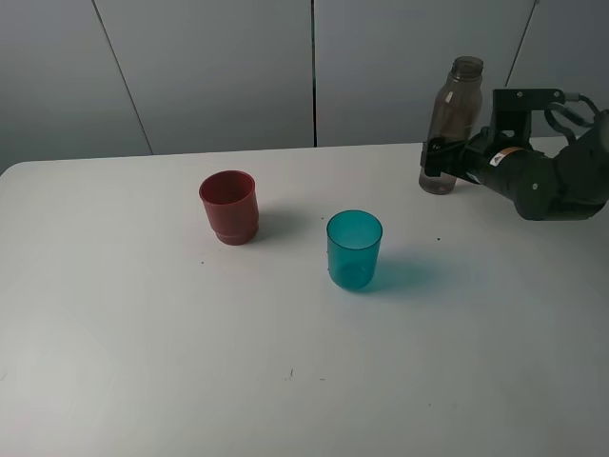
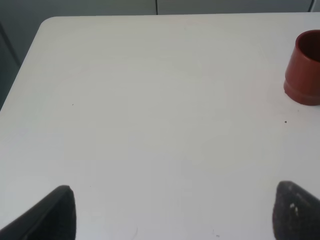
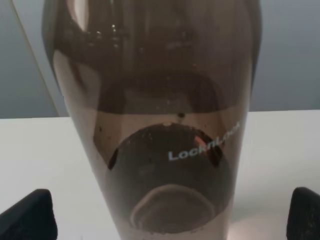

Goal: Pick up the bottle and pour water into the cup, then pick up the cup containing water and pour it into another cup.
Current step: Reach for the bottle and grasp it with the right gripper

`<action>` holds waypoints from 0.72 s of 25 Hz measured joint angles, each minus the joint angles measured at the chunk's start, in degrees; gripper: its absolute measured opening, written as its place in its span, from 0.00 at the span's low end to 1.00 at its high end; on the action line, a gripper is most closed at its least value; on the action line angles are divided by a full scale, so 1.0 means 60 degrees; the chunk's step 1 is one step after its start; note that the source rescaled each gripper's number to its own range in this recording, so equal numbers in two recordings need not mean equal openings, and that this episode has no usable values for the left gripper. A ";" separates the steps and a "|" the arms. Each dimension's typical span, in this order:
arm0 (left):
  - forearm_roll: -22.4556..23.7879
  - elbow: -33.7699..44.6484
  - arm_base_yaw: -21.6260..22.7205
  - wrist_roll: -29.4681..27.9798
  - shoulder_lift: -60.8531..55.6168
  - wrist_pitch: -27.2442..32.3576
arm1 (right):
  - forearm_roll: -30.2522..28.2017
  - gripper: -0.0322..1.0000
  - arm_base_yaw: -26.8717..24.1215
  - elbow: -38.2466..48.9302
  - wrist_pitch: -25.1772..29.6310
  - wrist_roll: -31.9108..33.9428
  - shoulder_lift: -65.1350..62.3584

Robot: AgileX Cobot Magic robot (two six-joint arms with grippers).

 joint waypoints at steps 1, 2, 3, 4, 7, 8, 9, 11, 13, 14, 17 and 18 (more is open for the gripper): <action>0.0000 0.0000 0.0000 0.0000 0.0000 0.0000 | -0.0080 1.00 0.0000 -0.0049 -0.0020 0.0073 0.0106; 0.0000 0.0000 0.0000 0.0000 0.0000 0.0000 | -0.0194 1.00 0.0000 -0.0118 -0.0020 0.0122 0.0237; 0.0000 0.0000 0.0000 0.0000 0.0000 0.0000 | -0.0246 1.00 0.0000 -0.0185 -0.0020 0.0147 0.0354; 0.0000 0.0000 0.0000 0.0000 0.0000 0.0000 | -0.0268 1.00 0.0000 -0.0262 -0.0020 0.0184 0.0414; 0.0000 0.0000 0.0000 0.0020 0.0000 0.0000 | -0.0291 1.00 0.0000 -0.0445 -0.0040 0.0184 0.0527; 0.0000 0.0000 0.0000 0.0020 0.0000 0.0000 | -0.0291 1.00 0.0000 -0.0505 -0.0086 0.0184 0.0548; 0.0000 0.0000 0.0000 0.0020 0.0000 0.0000 | -0.0291 1.00 0.0000 -0.0576 -0.0086 0.0184 0.0548; 0.0000 0.0000 0.0000 0.0020 0.0000 0.0000 | -0.0308 1.00 0.0000 -0.0759 -0.0102 0.0184 0.0588; 0.0000 0.0000 0.0000 0.0043 0.0000 0.0000 | -0.0396 1.00 0.0000 -0.0916 -0.0102 0.0184 0.0678; 0.0000 0.0000 0.0000 0.0043 0.0000 0.0000 | -0.0403 1.00 0.0000 -0.0980 -0.0102 0.0184 0.0753; 0.0000 0.0000 0.0000 0.0043 0.0000 0.0000 | -0.0426 1.00 0.0000 -0.1122 -0.0150 0.0184 0.0973; 0.0000 0.0000 0.0000 0.0025 0.0000 0.0000 | -0.0426 1.00 0.0000 -0.1178 -0.0150 0.0184 0.1043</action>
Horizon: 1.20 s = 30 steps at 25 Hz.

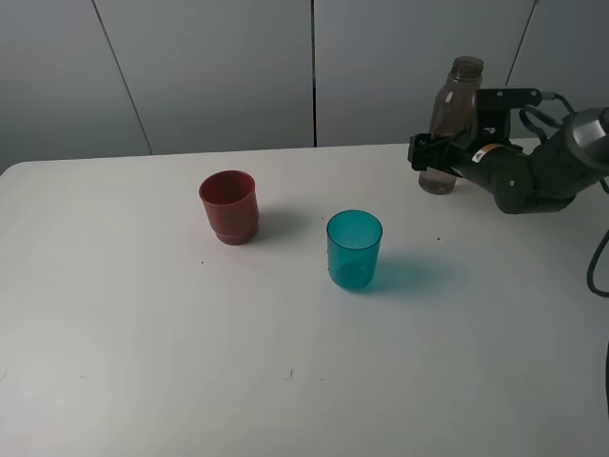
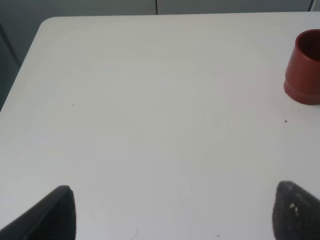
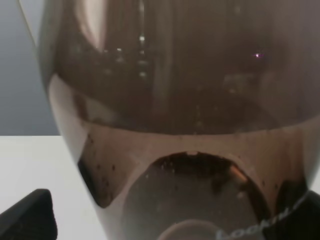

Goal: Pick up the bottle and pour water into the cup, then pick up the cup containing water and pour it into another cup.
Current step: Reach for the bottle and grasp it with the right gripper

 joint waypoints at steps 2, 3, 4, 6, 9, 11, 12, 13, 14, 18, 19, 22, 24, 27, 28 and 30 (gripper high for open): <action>0.0000 0.0000 0.0000 0.0000 0.0000 0.0000 | 0.0018 1.00 0.0000 -0.0081 -0.0015 0.0000 0.0116; 0.0000 0.0000 0.0000 0.0000 0.0000 0.0000 | 0.0018 1.00 0.0000 -0.0126 -0.0015 0.0000 0.0159; 0.0000 0.0000 0.0000 0.0000 0.0000 0.0000 | 0.0018 1.00 0.0000 -0.0169 -0.0035 0.0000 0.0179; 0.0000 0.0000 0.0000 -0.0018 0.0000 0.0000 | 0.0058 1.00 0.0000 -0.0239 -0.0053 -0.0083 0.0201; 0.0000 0.0000 0.0000 -0.0018 0.0000 0.0000 | 0.0291 1.00 -0.0029 -0.0264 -0.0162 -0.0329 0.0201; 0.0000 0.0000 0.0000 -0.0018 0.0000 0.0000 | 0.0290 1.00 -0.0096 -0.0283 -0.0162 -0.0397 0.0201; 0.0000 0.0000 0.0000 -0.0018 0.0000 0.0000 | 0.0318 1.00 -0.0139 -0.0283 -0.0188 -0.0476 0.0201; 0.0000 0.0000 0.0000 -0.0018 0.0000 0.0000 | 0.0342 1.00 -0.0191 -0.0288 -0.0188 -0.0476 0.0201; 0.0000 0.0000 0.0000 -0.0018 0.0000 0.0000 | 0.0342 1.00 -0.0210 -0.0288 -0.0204 -0.0476 0.0201; 0.0000 0.0000 0.0000 -0.0018 0.0000 0.0000 | 0.0320 1.00 -0.0220 -0.0304 -0.0229 -0.0397 0.0201; 0.0000 0.0000 0.0000 -0.0018 0.0000 0.0000 | 0.0273 1.00 -0.0220 -0.0304 -0.0229 -0.0397 0.0201; 0.0000 0.0000 0.0000 -0.0018 0.0000 0.0000 | 0.0198 1.00 -0.0220 -0.0424 -0.0208 -0.0397 0.0201; 0.0000 0.0000 0.0000 -0.0018 0.0000 0.0000 | 0.0198 1.00 -0.0220 -0.0532 -0.0163 -0.0329 0.0201; 0.0000 0.0000 0.0000 -0.0018 0.0000 0.0000 | 0.0198 1.00 -0.0220 -0.0617 -0.0118 -0.0195 0.0201; 0.0000 0.0000 0.0000 -0.0018 0.0000 0.0000 | 0.0181 1.00 -0.0220 -0.0617 -0.0116 -0.0177 0.0201; 0.0000 0.0000 0.0000 -0.0018 0.0000 0.0000 | 0.0181 1.00 -0.0220 -0.0617 -0.0096 -0.0155 0.0246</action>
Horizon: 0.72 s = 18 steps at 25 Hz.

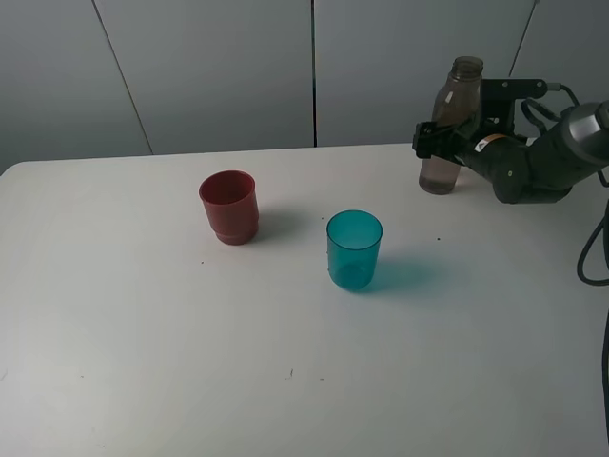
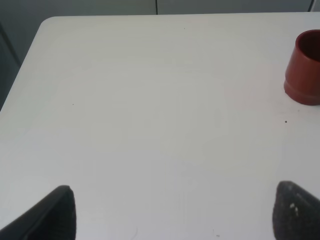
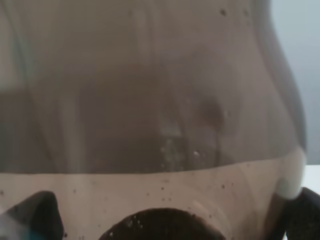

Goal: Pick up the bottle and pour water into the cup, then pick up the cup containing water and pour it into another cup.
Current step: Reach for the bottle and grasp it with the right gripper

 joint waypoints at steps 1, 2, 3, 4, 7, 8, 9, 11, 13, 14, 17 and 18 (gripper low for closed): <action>0.0000 0.0000 0.0000 0.0000 0.0000 0.0000 | 0.0000 1.00 0.0000 0.0000 0.0019 0.0016 0.0036; 0.0000 0.0000 0.0000 0.0000 0.0000 0.0000 | -0.0025 1.00 0.0000 0.0000 0.0019 0.0038 0.0053; 0.0000 0.0000 0.0000 0.0000 0.0000 0.0000 | -0.0022 1.00 0.0000 0.0000 0.0019 0.0056 0.0096; 0.0000 0.0000 0.0000 0.0000 0.0000 0.0000 | -0.0022 1.00 0.0000 0.0000 0.0019 0.0088 0.0112; 0.0000 0.0000 0.0000 0.0000 0.0000 0.0000 | -0.0043 1.00 0.0000 -0.0006 0.0038 0.0151 0.0112; 0.0000 0.0000 0.0000 0.0000 0.0000 0.0000 | -0.0057 1.00 0.0000 -0.0023 0.0038 0.0151 0.0136; 0.0000 0.0000 0.0000 0.0000 0.0000 0.0000 | -0.0080 1.00 0.0000 -0.0039 0.0038 0.0151 0.0156; 0.0000 0.0000 0.0000 0.0000 0.0000 0.0000 | -0.0149 1.00 0.0000 -0.0042 0.0038 0.0172 0.0177; 0.0000 0.0000 0.0000 0.0000 0.0000 0.0000 | -0.0171 1.00 0.0000 -0.0061 0.0038 0.0172 0.0218; 0.0000 0.0000 0.0000 0.0000 0.0000 0.0000 | -0.0171 1.00 0.0000 -0.0076 0.0038 0.0172 0.0239; 0.0000 0.0000 0.0000 0.0000 0.0000 0.0000 | -0.0190 1.00 0.0000 -0.0082 0.0038 0.0172 0.0243; 0.0000 0.0000 0.0000 0.0000 0.0000 0.0000 | -0.0190 1.00 0.0000 -0.0099 0.0038 0.0172 0.0243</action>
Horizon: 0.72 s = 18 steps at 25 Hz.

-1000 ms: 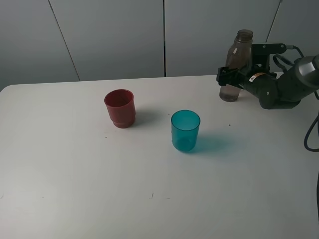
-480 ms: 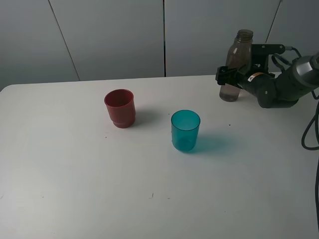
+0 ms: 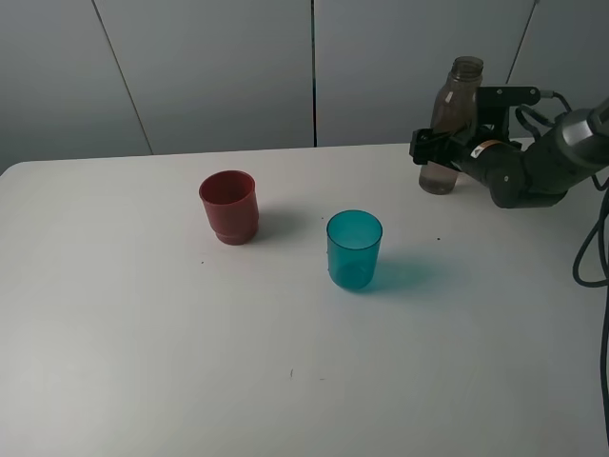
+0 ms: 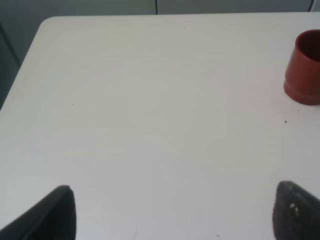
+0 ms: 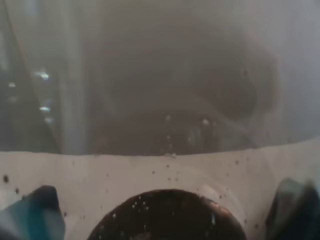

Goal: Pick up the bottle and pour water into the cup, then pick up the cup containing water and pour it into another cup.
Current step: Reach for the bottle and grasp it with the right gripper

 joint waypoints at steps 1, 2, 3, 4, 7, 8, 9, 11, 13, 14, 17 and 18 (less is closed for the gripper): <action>0.0000 0.0000 0.0000 0.0000 0.0000 0.0000 | -0.0022 1.00 0.0000 0.0000 0.0000 0.0000 0.0000; 0.0000 0.0000 0.0000 0.0000 0.0000 0.0000 | -0.0037 1.00 0.0000 -0.0022 0.0000 0.0000 0.0000; 0.0000 0.0000 0.0000 0.0000 0.0000 0.0000 | -0.0037 1.00 0.0000 -0.0043 0.0000 0.0000 0.0000; 0.0000 0.0000 0.0000 0.0000 0.0000 0.0000 | -0.0037 1.00 0.0000 -0.0081 0.0000 0.0000 0.0000; 0.0000 0.0000 0.0000 0.0000 0.0000 0.0000 | -0.0043 1.00 0.0000 -0.0098 0.0000 0.0049 0.0000; 0.0000 0.0000 0.0000 0.0000 0.0000 0.0000 | -0.0059 1.00 0.0000 -0.0098 0.0000 0.0049 0.0000; 0.0000 0.0000 0.0000 0.0000 0.0000 0.0000 | -0.0078 1.00 0.0000 -0.0098 0.0016 0.0067 0.0000; 0.0000 0.0000 0.0000 0.0000 0.0000 0.0000 | -0.0078 0.58 0.0000 -0.0098 0.0086 0.0087 0.0000; 0.0000 0.0000 0.0000 0.0000 0.0000 0.0000 | -0.0097 0.03 0.0000 -0.0098 0.0159 0.0087 0.0000; 0.0000 0.0000 0.0000 0.0000 0.0000 0.0000 | -0.0097 0.04 -0.0013 -0.0098 0.0172 0.0136 0.0000; 0.0000 0.0000 0.0000 0.0000 0.0000 0.0000 | -0.0132 0.04 -0.0037 -0.0098 0.0172 0.0222 0.0000; 0.0000 0.0000 0.0000 0.0000 0.0000 0.0000 | -0.0146 0.04 -0.0047 -0.0098 0.0172 0.0242 0.0000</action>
